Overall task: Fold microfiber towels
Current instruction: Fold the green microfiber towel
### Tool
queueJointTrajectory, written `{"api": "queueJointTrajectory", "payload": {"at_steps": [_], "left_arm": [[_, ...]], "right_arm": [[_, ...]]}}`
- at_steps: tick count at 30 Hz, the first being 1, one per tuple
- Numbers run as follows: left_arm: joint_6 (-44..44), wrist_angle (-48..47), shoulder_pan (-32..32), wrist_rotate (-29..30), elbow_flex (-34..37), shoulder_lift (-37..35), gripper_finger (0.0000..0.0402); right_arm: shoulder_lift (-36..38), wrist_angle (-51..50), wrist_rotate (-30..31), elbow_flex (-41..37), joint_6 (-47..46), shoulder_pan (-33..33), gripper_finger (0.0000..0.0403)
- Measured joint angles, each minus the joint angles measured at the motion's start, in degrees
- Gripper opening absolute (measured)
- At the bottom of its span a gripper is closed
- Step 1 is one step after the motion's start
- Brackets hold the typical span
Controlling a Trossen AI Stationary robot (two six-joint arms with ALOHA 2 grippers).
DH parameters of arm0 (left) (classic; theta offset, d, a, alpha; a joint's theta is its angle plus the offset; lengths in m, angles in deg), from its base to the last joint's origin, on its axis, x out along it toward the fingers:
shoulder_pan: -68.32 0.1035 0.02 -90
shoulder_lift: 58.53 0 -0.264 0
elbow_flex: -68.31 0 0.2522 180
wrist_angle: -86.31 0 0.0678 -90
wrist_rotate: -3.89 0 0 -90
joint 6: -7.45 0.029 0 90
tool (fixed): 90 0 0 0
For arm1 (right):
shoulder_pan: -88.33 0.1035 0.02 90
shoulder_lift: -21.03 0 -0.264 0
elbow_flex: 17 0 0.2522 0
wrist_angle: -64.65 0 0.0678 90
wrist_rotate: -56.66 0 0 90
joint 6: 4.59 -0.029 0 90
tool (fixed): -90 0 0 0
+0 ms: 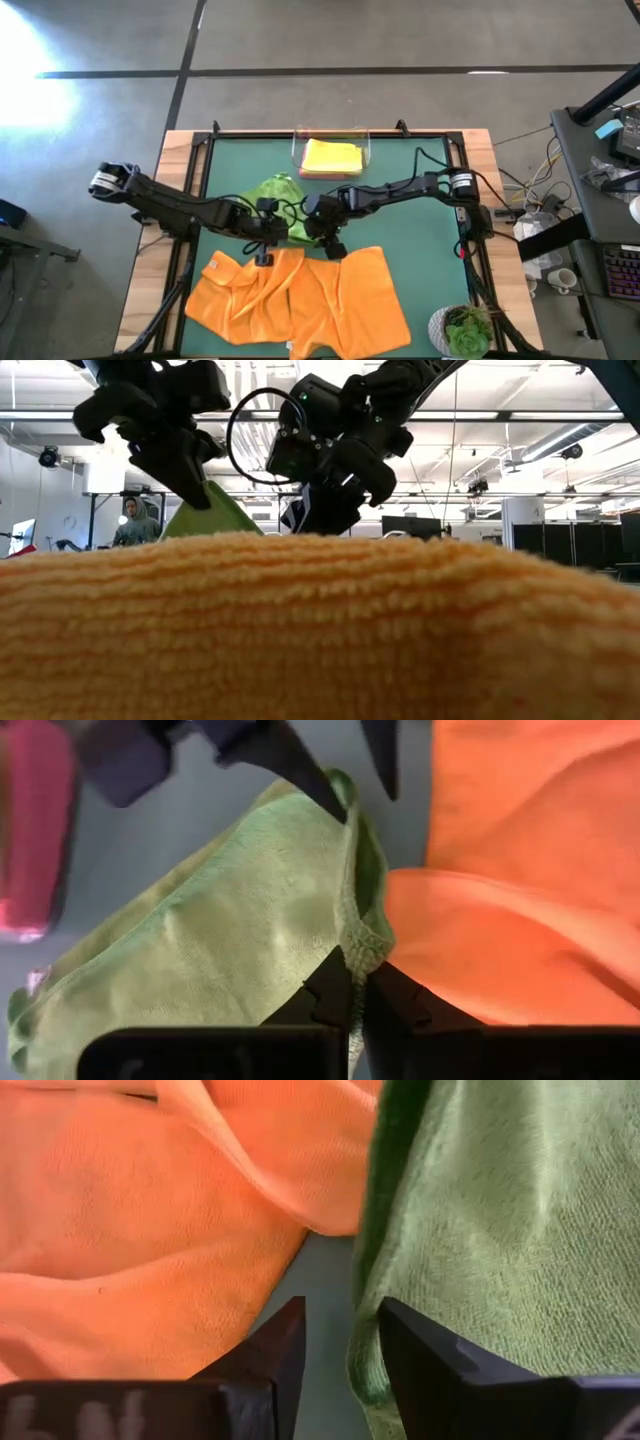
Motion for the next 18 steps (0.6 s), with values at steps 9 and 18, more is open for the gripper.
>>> {"api": "queueJointTrajectory", "payload": {"at_steps": [9, 18], "left_arm": [[-6.0, -0.5, 0.1, 1.8, 0.0, -2.0, 0.0], [-6.2, -1.1, 0.1, 3.4, 0.0, -3.7, 0.0]], "right_arm": [[-0.4, -2.2, 5.6, 0.0, 0.1, 0.1, 0.0139], [-0.6, -2.8, 10.0, 0.0, 0.2, 0.1, 0.0104]]}}
